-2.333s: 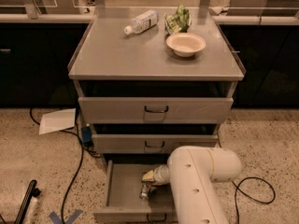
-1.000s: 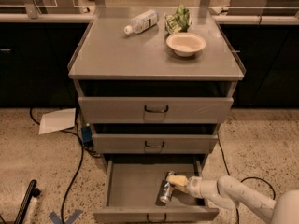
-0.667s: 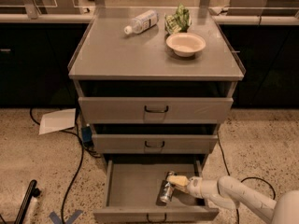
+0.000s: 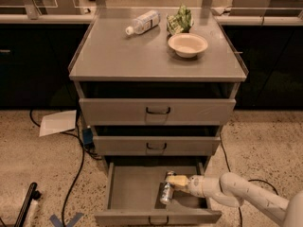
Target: Pick redbull can from bottom drawer and place on counter
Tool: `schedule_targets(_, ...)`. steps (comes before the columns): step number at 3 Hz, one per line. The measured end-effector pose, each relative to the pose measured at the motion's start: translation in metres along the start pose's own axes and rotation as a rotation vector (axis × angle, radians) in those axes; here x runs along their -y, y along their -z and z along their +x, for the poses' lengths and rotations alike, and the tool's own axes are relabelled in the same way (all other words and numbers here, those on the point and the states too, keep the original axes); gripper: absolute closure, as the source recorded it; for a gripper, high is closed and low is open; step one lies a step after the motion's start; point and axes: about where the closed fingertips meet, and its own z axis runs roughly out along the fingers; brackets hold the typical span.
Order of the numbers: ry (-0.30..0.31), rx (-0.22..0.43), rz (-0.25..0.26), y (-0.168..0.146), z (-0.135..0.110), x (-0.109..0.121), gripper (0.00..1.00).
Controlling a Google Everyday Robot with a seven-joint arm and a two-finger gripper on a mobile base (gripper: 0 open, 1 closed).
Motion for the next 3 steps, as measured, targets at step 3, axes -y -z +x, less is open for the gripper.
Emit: schedule_targets(3,0.315,0.132,-0.034,0.114,0.025,-0.221,1.00)
